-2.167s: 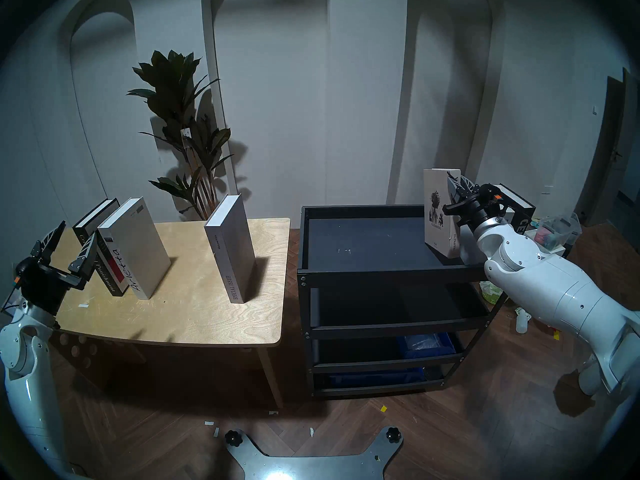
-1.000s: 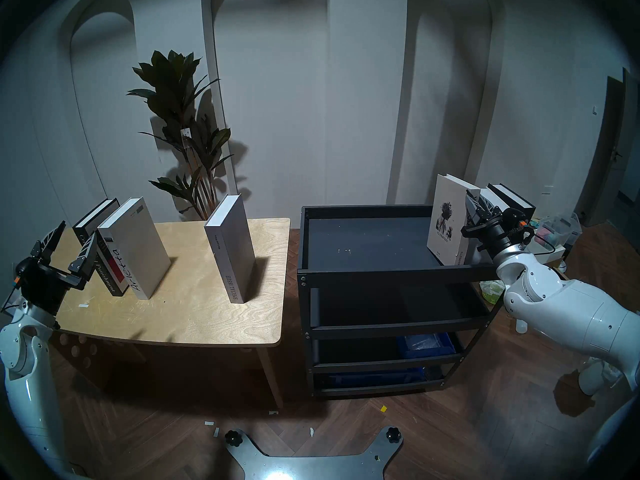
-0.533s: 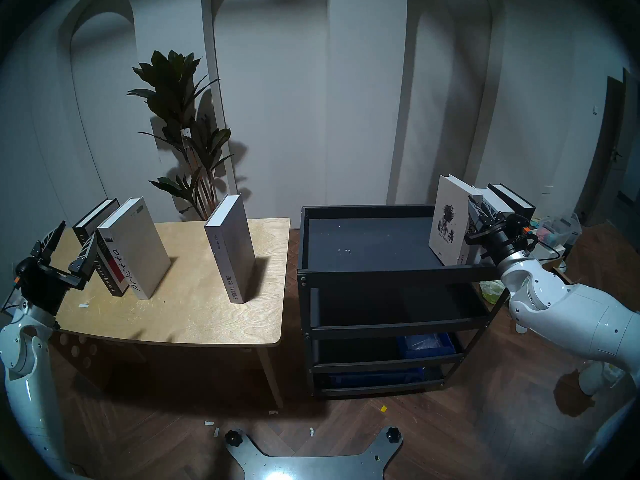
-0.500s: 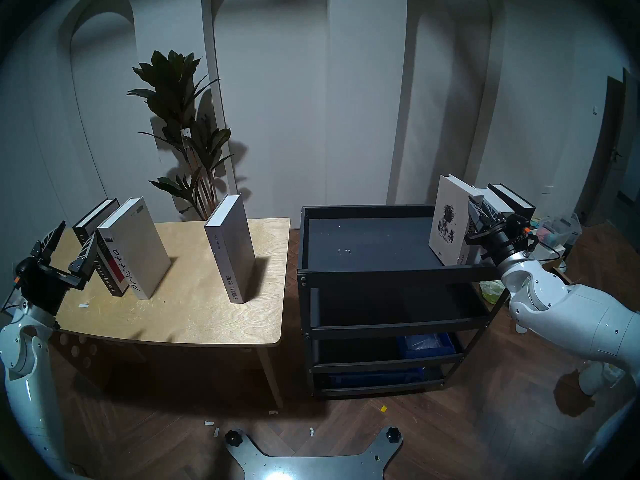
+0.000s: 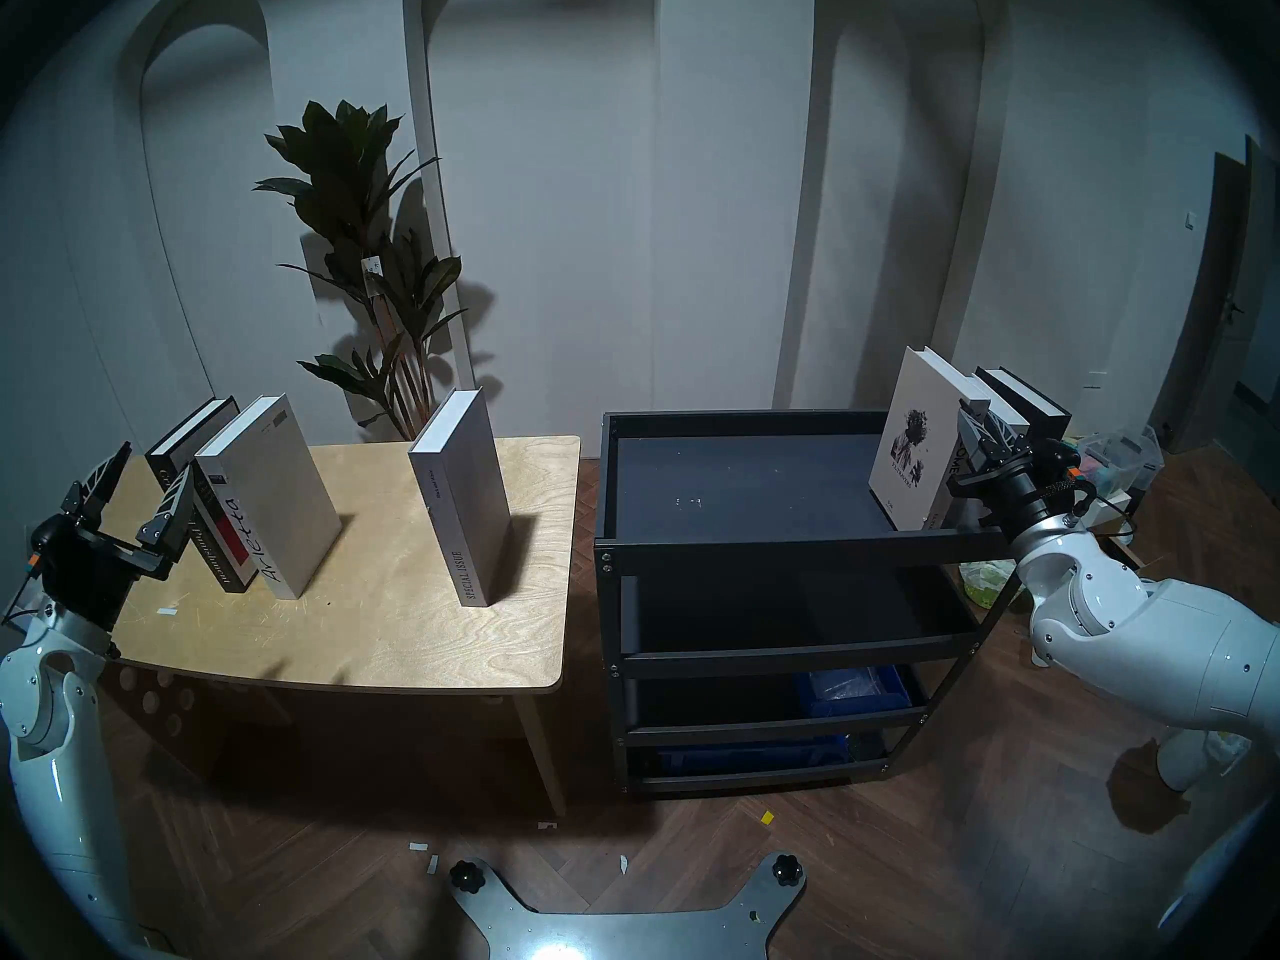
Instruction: Move the books from the display table onto the shelf, standing them upright with spines facing out and tallest at one end
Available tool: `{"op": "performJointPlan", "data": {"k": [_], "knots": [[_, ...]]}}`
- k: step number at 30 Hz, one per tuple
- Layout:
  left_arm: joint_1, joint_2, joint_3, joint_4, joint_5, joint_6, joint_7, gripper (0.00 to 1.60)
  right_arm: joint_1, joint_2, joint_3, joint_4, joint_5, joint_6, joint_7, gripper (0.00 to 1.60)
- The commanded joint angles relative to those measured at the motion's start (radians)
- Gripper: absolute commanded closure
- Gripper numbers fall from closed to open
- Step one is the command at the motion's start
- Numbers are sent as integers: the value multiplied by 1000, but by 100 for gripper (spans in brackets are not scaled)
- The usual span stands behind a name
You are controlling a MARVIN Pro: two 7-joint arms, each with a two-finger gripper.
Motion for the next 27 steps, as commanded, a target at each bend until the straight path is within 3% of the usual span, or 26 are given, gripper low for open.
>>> {"op": "performJointPlan", "data": {"k": [1, 8, 21, 25, 27], "knots": [[-5, 3, -4, -16, 0, -2, 3, 0, 14, 17, 17, -10, -5, -15, -14, 119], [-5, 3, -4, -16, 0, -2, 2, 0, 23, 16, 19, -16, -9, -8, -23, 98], [-5, 2, -4, -16, 0, -1, 3, 0, 29, 4, 16, -7, -20, -2, -34, 102], [-5, 2, -4, -17, 0, -1, 3, 0, 29, -5, 13, 4, -21, 0, -29, 95], [-5, 2, -4, -17, 0, -1, 3, 0, 28, -5, 12, 4, -20, -1, -28, 85]]}}
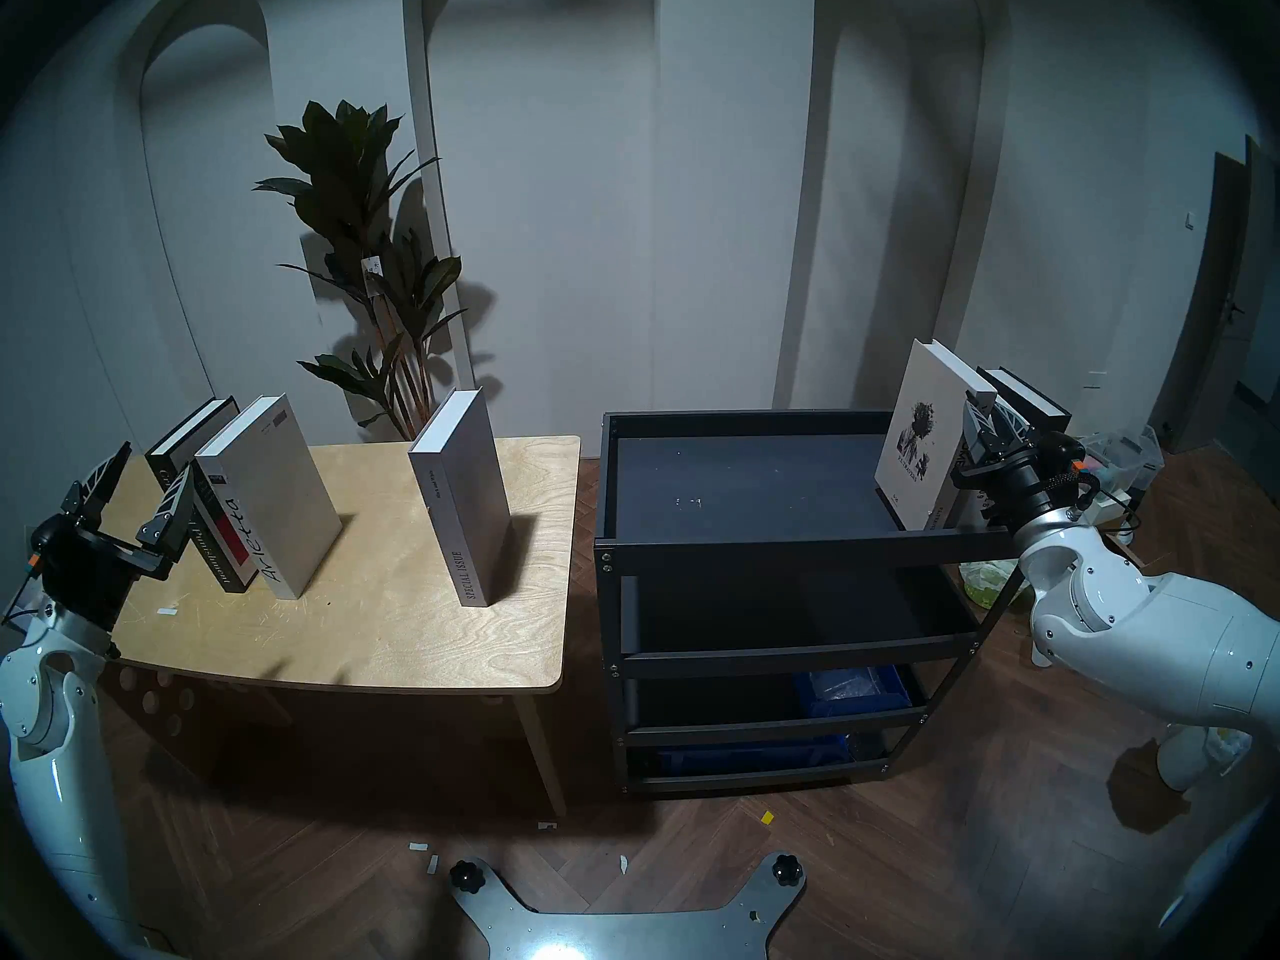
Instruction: Move the books from the display table onto the shelf, standing them upright with spines facing out and tallest at one end
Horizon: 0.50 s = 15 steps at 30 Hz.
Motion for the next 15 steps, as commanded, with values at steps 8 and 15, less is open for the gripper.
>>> {"op": "performJointPlan", "data": {"k": [8, 15], "knots": [[-5, 3, -4, -17, 0, -1, 3, 0, 11, -10, 5, 13, -2, -4, 9, 71], [-5, 2, -4, -16, 0, -1, 3, 0, 11, -1, 3, -6, -7, -10, -1, 16]]}}
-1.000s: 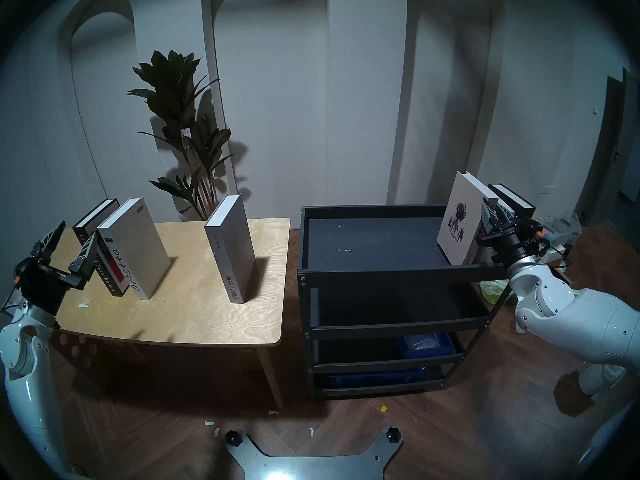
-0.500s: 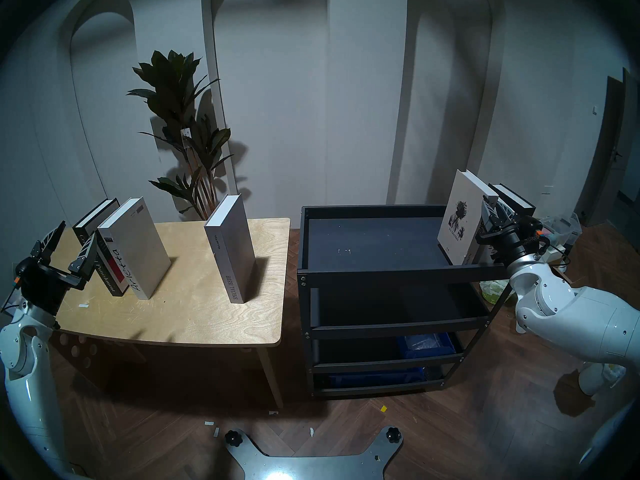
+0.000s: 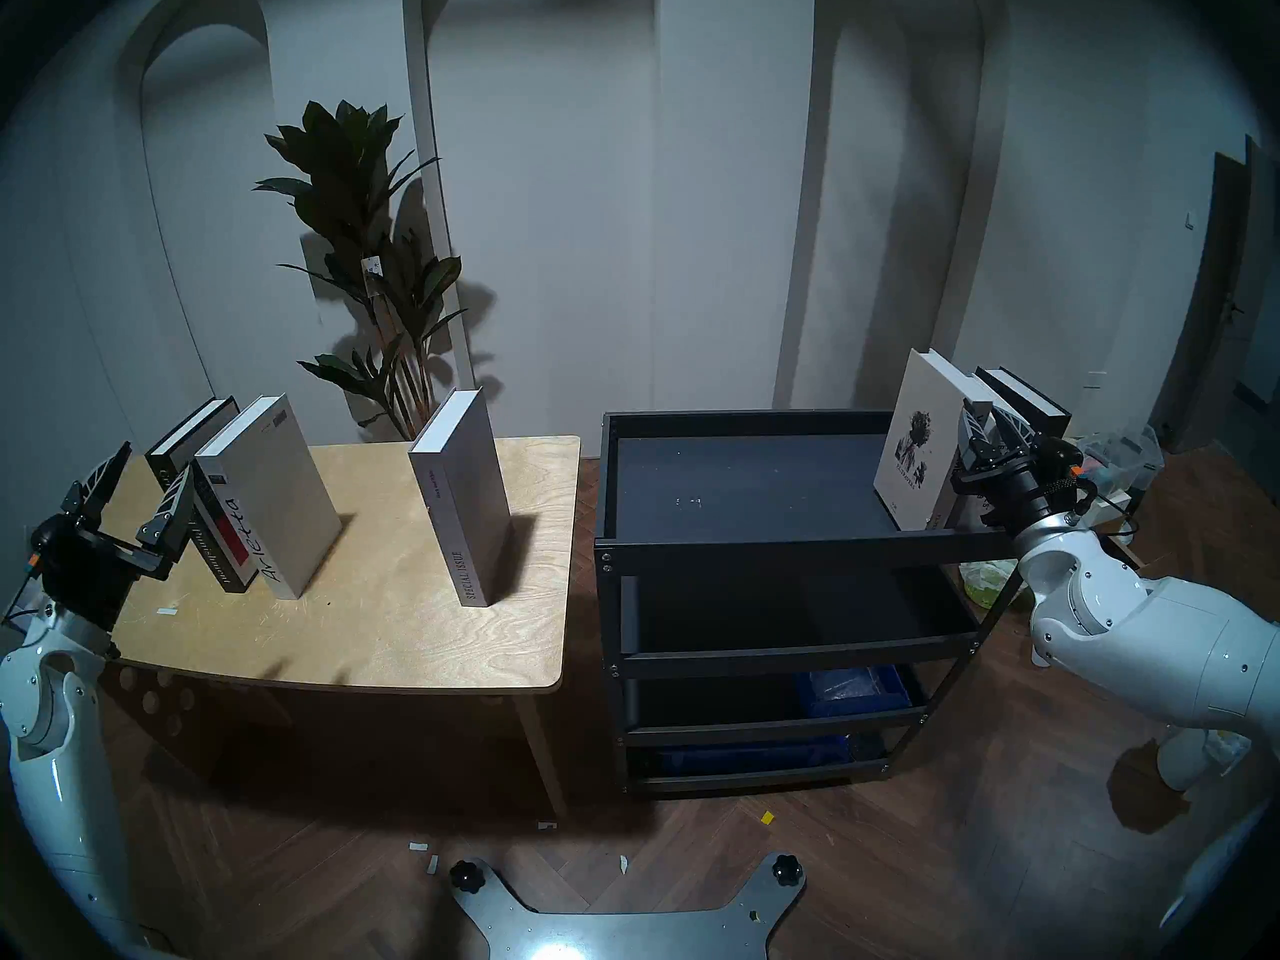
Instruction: Move the books from the display table onto the shelf, standing them upright with spines facing out and tallest at one end
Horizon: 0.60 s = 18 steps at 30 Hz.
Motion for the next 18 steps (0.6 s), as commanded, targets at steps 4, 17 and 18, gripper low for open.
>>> {"op": "performJointPlan", "data": {"k": [4, 17, 18], "knots": [[-5, 3, -4, -16, 0, -1, 3, 0, 11, 10, 13, -20, -2, -10, -13, 24], [-5, 3, -4, -16, -1, -2, 2, 0, 1, 52, 33, -61, 4, -55, -62, 21], [-5, 3, -4, -15, -1, -2, 2, 0, -2, 53, 42, -65, 6, -72, -73, 11]]}}
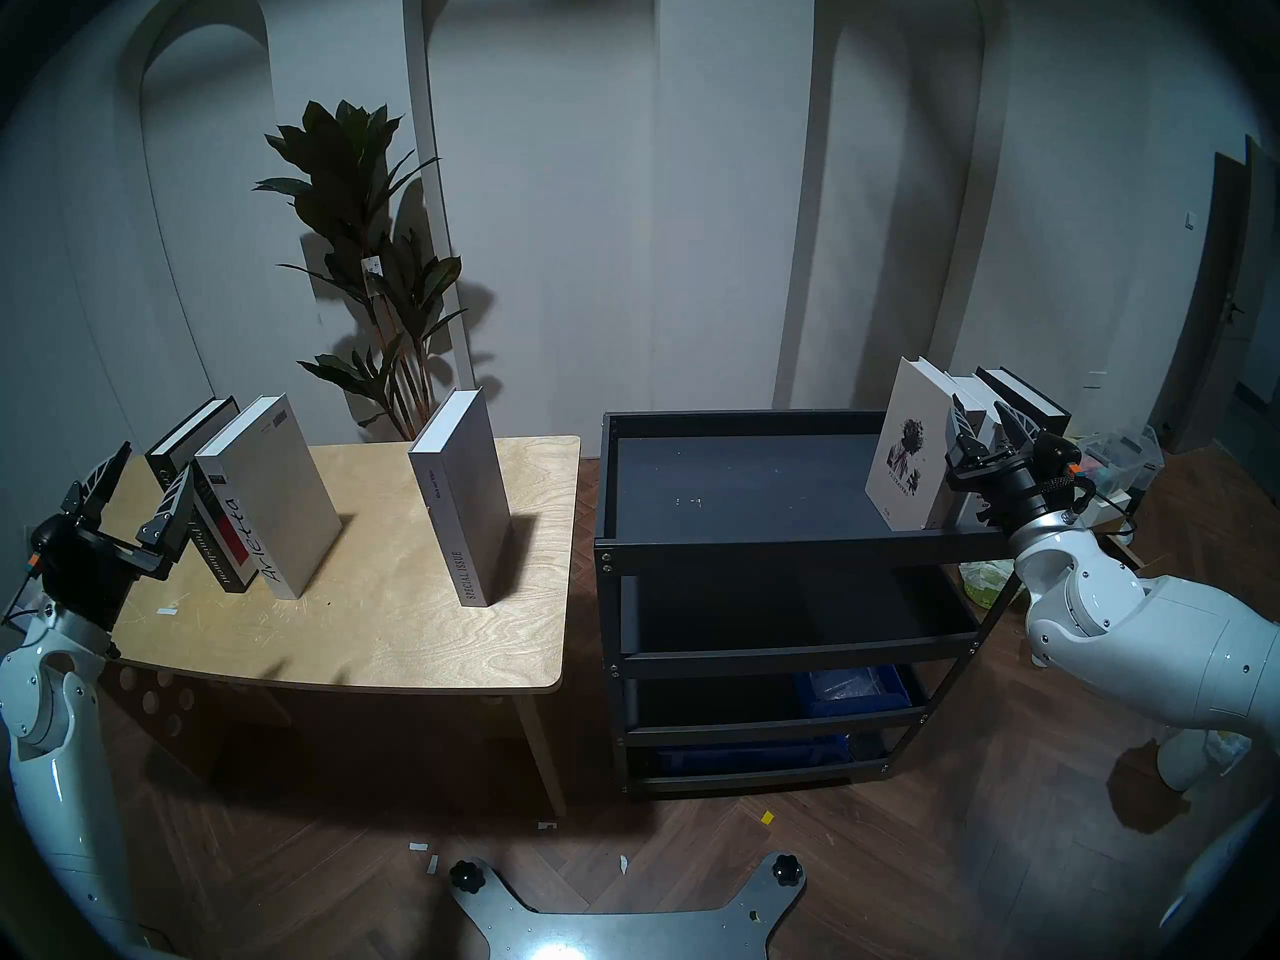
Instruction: Move the books from the display table onto the shelf, standing them upright with spines facing out and tallest at one end
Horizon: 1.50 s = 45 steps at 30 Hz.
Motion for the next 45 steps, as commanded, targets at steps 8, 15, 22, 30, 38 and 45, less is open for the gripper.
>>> {"op": "performJointPlan", "data": {"k": [8, 15, 22, 30, 38, 45], "knots": [[-5, 3, -3, -15, -1, -2, 1, 0, -48, 46, 92, -71, 10, -159, -93, 0], [-6, 4, -3, -14, -1, -3, 1, 0, -96, 53, 118, -171, 9, -169, -140, 0], [-6, 4, -3, -12, -1, -3, 0, 0, -131, 58, 111, -298, -8, -169, -165, 0], [-5, 23, -9, 5, -1, 9, -8, 0, -202, 62, 36, -398, -32, -169, -164, 0], [-59, 94, 6, 79, 45, 54, 15, 0, -265, 65, -52, -533, -70, -169, -211, 0], [-154, 168, 70, 145, 76, 99, 71, 0, -284, 67, -87, -612, -109, -169, -275, 0]]}}
